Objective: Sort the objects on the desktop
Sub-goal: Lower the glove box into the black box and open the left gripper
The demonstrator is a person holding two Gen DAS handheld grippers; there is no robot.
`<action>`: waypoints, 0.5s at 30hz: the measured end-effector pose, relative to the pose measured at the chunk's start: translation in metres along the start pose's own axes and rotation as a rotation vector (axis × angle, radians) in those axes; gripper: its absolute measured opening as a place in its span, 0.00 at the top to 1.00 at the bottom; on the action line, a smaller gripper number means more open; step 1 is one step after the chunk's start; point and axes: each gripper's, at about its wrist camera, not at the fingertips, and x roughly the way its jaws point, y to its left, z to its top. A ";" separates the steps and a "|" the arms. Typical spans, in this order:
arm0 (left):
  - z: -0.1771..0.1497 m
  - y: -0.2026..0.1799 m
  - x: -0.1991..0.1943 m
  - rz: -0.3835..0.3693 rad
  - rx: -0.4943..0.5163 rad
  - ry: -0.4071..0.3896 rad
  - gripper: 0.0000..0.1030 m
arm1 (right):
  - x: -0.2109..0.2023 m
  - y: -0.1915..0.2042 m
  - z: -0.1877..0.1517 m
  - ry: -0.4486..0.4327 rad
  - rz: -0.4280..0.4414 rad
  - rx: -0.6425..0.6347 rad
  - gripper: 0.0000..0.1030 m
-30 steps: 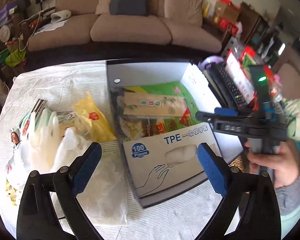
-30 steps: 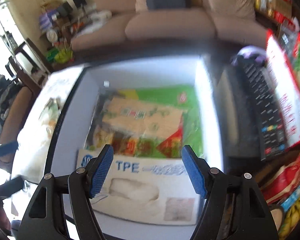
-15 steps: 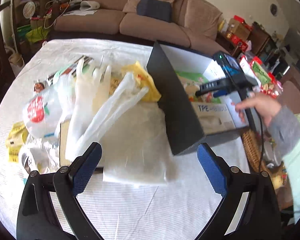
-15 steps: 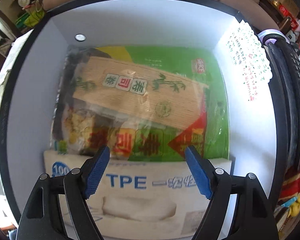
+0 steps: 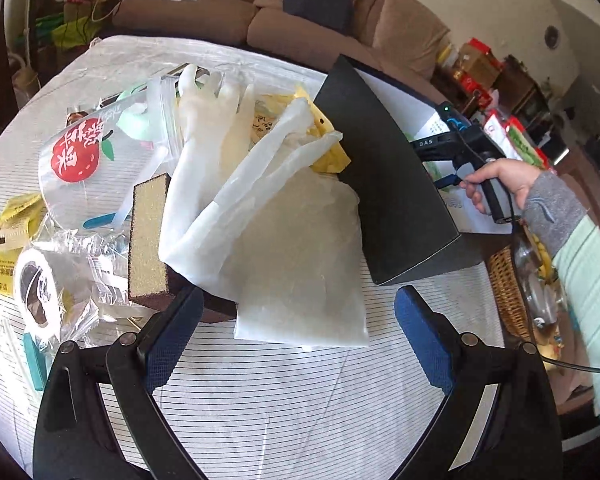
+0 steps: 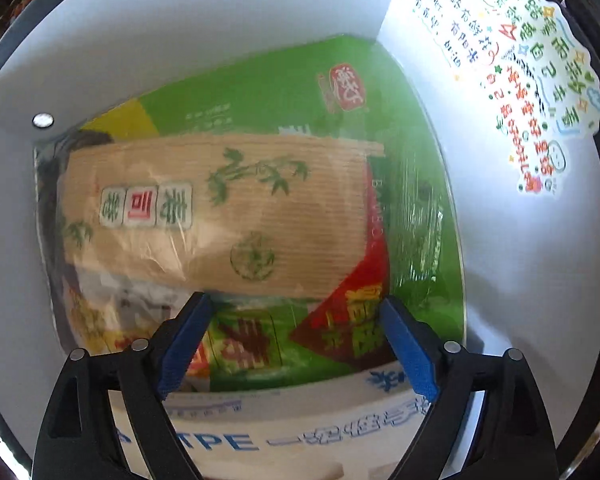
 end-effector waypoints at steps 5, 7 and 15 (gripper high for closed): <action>-0.003 -0.004 -0.003 -0.001 0.008 -0.002 0.06 | -0.011 0.012 0.003 -0.088 -0.077 -0.060 0.13; -0.002 -0.006 -0.008 -0.006 0.020 -0.015 0.06 | -0.013 0.016 0.000 -0.084 -0.104 -0.082 0.13; 0.008 0.002 -0.032 0.018 0.031 -0.084 0.06 | -0.060 0.029 -0.047 -0.239 0.017 -0.148 0.13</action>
